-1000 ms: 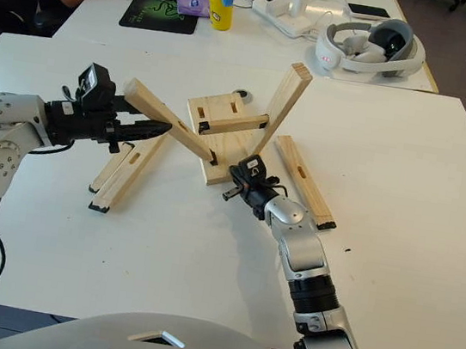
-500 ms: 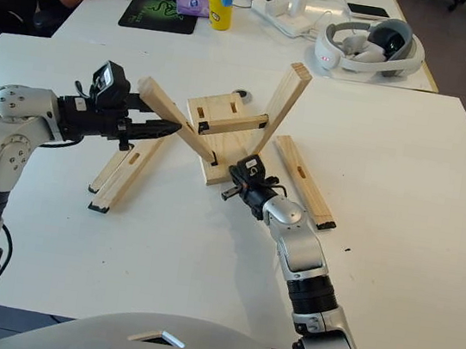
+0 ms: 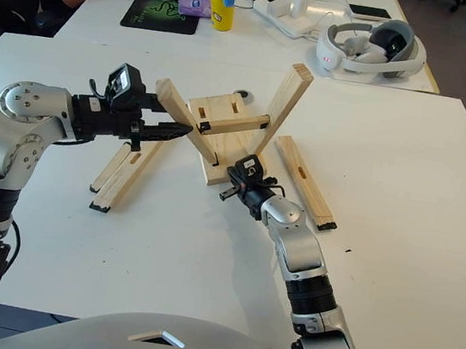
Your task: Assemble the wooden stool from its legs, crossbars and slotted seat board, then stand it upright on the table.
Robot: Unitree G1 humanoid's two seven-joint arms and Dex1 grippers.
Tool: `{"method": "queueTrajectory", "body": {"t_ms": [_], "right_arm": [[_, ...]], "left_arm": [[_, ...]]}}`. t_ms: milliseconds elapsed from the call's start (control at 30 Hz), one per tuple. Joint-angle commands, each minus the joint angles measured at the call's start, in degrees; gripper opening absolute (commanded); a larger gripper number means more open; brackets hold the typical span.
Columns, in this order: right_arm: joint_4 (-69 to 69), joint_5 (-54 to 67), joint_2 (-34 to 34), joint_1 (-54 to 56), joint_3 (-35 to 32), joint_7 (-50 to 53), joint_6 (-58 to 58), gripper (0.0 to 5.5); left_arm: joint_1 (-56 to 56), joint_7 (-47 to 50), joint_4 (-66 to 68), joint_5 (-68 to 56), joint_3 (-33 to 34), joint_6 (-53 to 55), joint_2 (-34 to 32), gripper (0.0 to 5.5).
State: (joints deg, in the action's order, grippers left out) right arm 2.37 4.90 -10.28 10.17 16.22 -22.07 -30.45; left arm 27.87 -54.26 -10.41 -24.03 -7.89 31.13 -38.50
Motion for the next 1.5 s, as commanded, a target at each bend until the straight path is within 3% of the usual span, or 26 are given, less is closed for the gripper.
{"method": "queueTrajectory", "body": {"t_ms": [33, 500, 667, 967, 1233, 1400, 1500], "right_arm": [[-2.1, -0.6, 0.0, -2.3, 1.7, -0.3, -3.9, 0.0], [-0.4, 0.2, -0.1, -2.4, 1.6, -1.0, -2.1, 0.0], [9.8, 4.9, 0.4, -4.5, -1.5, -3.3, 4.5, 0.0], [23.7, 8.3, 3.7, 0.6, -4.8, 0.9, 2.0, 0.0], [16.2, -2.2, 4.2, 4.7, 0.2, 7.5, 2.9, 0.0], [13.1, -6.0, 1.1, 2.6, 5.1, 5.5, -2.6, 0.0], [14.0, -6.1, 1.0, 3.7, 4.3, 5.7, -2.7, 0.0]], "left_arm": [[0.1, -0.7, 1.8, 2.1, -3.3, 0.7, 1.2, 2.05], [-0.3, 0.3, 5.6, 6.7, -6.4, 0.2, 0.8, 2.05], [-0.7, 0.2, 6.0, 6.5, -6.3, 0.2, 0.3, 2.05], [-0.8, 0.0, 5.8, 5.6, -5.6, 1.2, 0.1, 2.05], [0.4, -0.7, 6.4, 5.5, -6.1, 1.5, 0.4, 2.05], [0.7, -0.6, 6.3, 5.4, -6.0, 1.9, 0.6, 2.05], [0.4, -0.4, 6.1, 5.3, -5.7, 2.1, 0.5, 2.05]]}}
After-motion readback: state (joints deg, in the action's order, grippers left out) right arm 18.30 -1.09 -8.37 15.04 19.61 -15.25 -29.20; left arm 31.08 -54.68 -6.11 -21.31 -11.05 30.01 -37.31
